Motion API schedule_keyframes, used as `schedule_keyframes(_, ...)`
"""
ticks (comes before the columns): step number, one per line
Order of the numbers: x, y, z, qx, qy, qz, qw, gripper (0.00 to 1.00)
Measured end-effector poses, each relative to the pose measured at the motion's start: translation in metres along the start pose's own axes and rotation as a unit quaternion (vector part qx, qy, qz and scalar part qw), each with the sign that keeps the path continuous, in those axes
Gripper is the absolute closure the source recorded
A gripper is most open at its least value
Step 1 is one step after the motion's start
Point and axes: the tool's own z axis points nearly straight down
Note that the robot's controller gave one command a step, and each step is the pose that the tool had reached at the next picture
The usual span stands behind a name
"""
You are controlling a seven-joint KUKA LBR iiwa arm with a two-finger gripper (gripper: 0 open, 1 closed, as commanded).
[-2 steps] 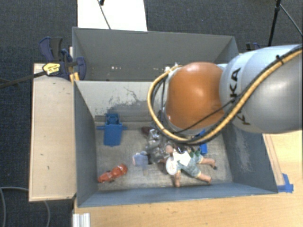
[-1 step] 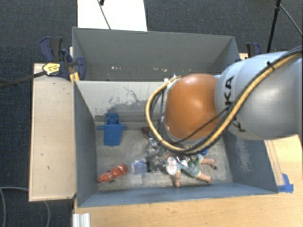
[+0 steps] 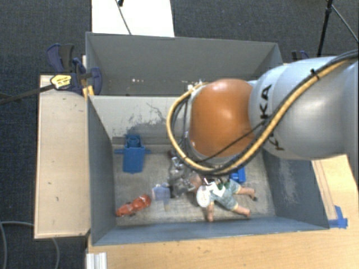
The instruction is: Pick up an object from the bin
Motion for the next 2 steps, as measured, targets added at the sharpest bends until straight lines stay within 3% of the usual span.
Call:
schedule_keyframes(1, 0.003, -0.002, 0.005, 0.0, -0.0016, -0.005, 1.0, 1.0)
schedule_keyframes(2, -0.005, 0.003, -0.08, 0.0, -0.0009, 0.003, 1.0, 1.0)
